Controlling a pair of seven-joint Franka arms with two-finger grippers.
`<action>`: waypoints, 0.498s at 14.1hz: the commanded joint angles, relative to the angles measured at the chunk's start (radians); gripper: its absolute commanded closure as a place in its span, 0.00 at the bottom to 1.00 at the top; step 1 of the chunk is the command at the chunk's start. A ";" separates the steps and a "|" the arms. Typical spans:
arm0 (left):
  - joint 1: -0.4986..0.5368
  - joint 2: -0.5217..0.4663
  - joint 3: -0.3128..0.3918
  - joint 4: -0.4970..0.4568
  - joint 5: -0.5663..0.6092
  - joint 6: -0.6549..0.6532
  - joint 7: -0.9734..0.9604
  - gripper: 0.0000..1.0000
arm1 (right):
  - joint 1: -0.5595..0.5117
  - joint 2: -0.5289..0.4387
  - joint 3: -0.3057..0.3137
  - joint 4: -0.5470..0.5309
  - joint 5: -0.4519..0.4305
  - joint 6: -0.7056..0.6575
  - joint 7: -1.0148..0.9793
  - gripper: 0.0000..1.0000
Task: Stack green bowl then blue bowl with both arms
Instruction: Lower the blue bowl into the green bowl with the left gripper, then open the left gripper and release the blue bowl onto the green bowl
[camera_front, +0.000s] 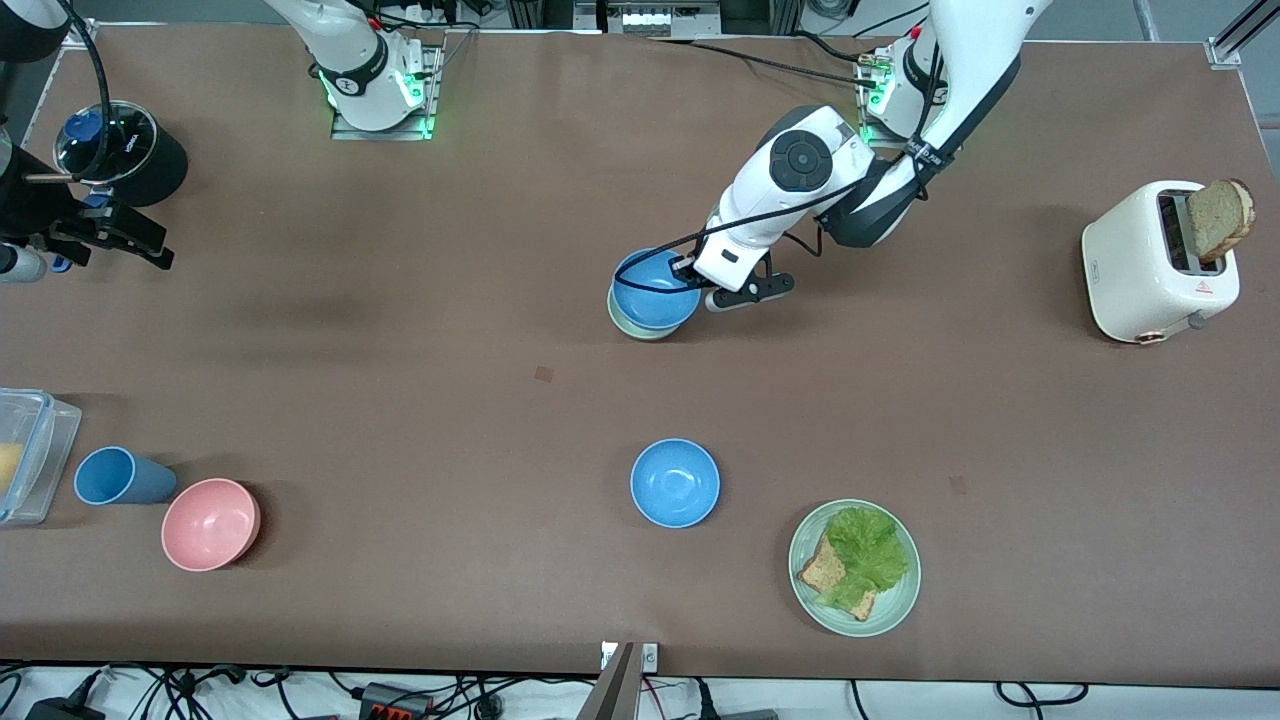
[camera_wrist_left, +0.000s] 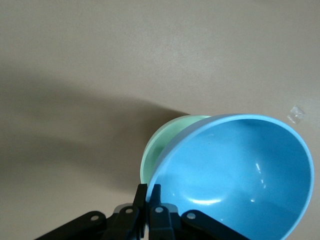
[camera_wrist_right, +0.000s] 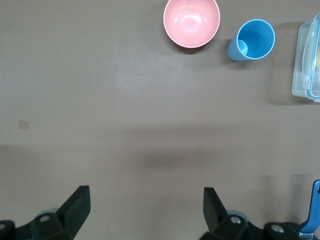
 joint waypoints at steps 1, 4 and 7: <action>-0.020 0.003 0.010 -0.008 0.033 0.024 -0.030 1.00 | -0.017 -0.002 0.010 -0.003 0.002 0.008 -0.019 0.00; -0.028 0.028 0.015 -0.007 0.085 0.024 -0.042 1.00 | -0.017 0.003 0.010 -0.002 0.002 0.009 -0.019 0.00; -0.031 0.049 0.015 -0.002 0.162 0.024 -0.091 1.00 | -0.017 0.003 0.007 -0.002 0.002 0.009 -0.019 0.00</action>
